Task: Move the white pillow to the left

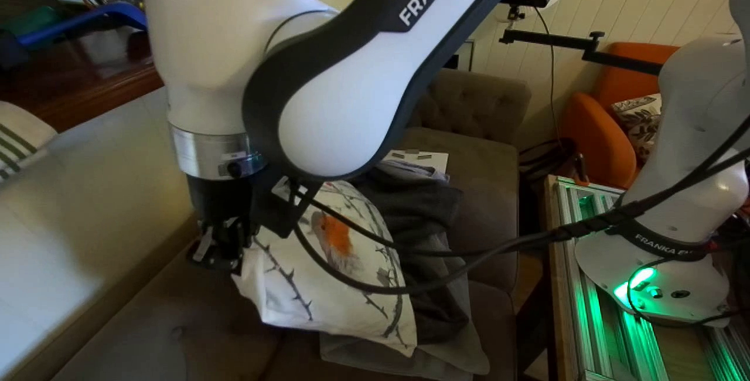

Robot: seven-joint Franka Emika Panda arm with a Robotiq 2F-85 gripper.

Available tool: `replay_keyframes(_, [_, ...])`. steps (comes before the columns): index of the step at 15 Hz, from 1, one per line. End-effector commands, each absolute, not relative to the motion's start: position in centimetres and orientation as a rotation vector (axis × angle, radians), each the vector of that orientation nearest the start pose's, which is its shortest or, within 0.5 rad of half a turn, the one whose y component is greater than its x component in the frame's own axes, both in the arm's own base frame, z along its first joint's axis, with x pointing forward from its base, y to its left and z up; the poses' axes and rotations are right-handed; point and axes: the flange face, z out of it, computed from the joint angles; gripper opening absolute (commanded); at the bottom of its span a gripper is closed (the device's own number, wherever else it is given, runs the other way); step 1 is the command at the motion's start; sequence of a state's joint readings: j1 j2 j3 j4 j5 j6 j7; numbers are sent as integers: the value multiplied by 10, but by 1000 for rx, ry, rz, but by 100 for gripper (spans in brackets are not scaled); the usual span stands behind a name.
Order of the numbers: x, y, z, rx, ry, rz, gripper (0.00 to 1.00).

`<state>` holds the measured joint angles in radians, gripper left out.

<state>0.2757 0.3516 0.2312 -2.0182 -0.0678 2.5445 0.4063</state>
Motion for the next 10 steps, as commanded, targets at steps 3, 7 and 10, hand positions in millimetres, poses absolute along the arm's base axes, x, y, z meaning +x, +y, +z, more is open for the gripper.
replay_keyframes(3, [546, 358, 289, -2806, -506, -142, 2])
replay_keyframes(7, [544, 379, 281, -2666, -702, -83, 2])
replay_keyframes(10, [545, 386, 278, -2559, -835, -26, 2])
